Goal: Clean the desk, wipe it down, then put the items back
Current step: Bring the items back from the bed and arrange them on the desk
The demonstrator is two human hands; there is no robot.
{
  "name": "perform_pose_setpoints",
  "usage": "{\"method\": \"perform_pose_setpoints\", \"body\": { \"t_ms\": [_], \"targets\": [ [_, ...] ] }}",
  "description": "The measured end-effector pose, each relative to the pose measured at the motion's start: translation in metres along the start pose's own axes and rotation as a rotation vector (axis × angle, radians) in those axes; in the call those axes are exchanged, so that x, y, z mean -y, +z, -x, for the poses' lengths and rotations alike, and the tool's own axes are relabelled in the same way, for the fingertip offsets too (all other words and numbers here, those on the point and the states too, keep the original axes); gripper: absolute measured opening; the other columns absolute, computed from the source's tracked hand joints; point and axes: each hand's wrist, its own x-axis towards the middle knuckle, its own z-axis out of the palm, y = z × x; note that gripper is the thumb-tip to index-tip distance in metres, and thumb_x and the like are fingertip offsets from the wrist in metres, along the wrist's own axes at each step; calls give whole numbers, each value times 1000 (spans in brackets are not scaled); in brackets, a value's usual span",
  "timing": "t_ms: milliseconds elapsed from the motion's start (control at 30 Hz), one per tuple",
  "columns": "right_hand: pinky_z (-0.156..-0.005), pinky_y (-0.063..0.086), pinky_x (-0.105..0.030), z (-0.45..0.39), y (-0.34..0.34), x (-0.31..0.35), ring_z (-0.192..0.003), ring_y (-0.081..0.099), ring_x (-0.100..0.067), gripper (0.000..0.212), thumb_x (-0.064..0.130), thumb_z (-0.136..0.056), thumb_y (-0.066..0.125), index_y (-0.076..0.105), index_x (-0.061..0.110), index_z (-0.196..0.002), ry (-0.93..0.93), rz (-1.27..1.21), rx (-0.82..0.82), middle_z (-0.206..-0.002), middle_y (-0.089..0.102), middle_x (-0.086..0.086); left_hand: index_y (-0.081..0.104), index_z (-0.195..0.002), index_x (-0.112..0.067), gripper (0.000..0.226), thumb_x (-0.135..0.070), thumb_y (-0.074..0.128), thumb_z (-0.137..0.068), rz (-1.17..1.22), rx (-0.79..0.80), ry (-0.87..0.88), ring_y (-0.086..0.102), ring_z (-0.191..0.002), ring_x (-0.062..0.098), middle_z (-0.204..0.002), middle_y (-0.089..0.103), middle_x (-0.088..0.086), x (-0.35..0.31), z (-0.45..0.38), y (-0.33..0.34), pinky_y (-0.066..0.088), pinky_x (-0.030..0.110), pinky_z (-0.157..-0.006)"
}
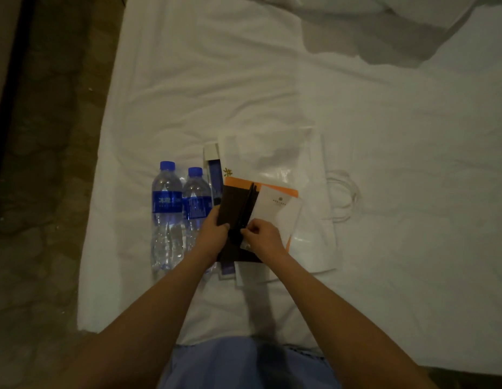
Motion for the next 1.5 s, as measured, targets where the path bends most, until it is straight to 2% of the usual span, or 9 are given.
{"method": "perform_pose_setpoints", "body": {
  "t_ms": [100,267,367,567,767,867,1067,1300,1500],
  "targets": [
    [-66,35,-24,0,-1,-4,-78,50,-19,16,19,-94,54,54,10,-81,12,34,20,-83,58,-12,48,-122,-19,29,-19,54,-94,49,-4,-58,59,-93,24,-113,59,13,-1,-4,6,49,36,-76],
    [-63,35,-19,-1,0,-8,-92,56,-21,21,17,-95,52,61,6,-111,-52,68,31,-106,63,-13,49,-127,-7,58,-20,76,-77,-25,-16,-59,58,-100,24,-116,60,12,-2,-10,11,47,33,-80],
    [-73,36,-19,-3,0,-11,-99,60,-27,21,14,-92,57,67,4,-108,-90,11,-2,-106,66,-15,49,-127,-6,62,-16,78,-73,-64,-39,-53,58,-103,26,-119,60,13,-1,-14,13,46,32,-81],
    [-60,36,1,-7,-24,-30,-91,59,-18,18,15,-88,65,70,3,-100,-68,-76,-106,-101,68,-11,53,-122,-8,49,-12,74,-78,-47,-37,-61,58,-106,29,-117,61,13,1,-16,12,48,37,-85],
    [-96,36,-38,-10,-78,-69,-117,43,-35,58,25,-80,73,48,3,-128,168,90,-615,-126,47,-19,55,-121,-9,38,-12,66,-85,48,18,-147,59,-96,27,-107,61,11,1,-14,13,48,37,-81],
    [-101,35,-41,-12,-92,-78,-124,41,-35,77,28,-76,77,37,5,-138,225,-35,-587,-133,43,-18,56,-118,-5,34,-13,65,-86,92,-6,-175,60,-94,30,-107,63,17,4,-12,18,50,40,-81],
    [-87,40,-23,-7,-99,-83,-117,53,-24,62,22,-81,74,43,8,-133,139,-292,-479,-129,55,-11,53,-121,-7,30,-10,55,-91,75,-89,-87,56,-90,24,-104,59,12,7,-6,26,45,34,-74],
    [-98,38,-36,-12,-96,-86,-118,43,-31,66,33,-77,76,45,12,-131,135,-41,-453,-130,41,-13,47,-128,-9,43,-2,56,-87,13,-107,12,53,-99,23,-108,54,7,4,-2,27,46,36,-84],
    [-82,42,-24,-8,-98,-81,-110,56,-24,63,21,-81,73,41,9,-134,108,-322,-422,-125,55,-7,46,-131,-8,39,-4,50,-92,78,-79,31,57,-94,25,-110,57,14,8,5,33,51,35,-76]
  ]
}}
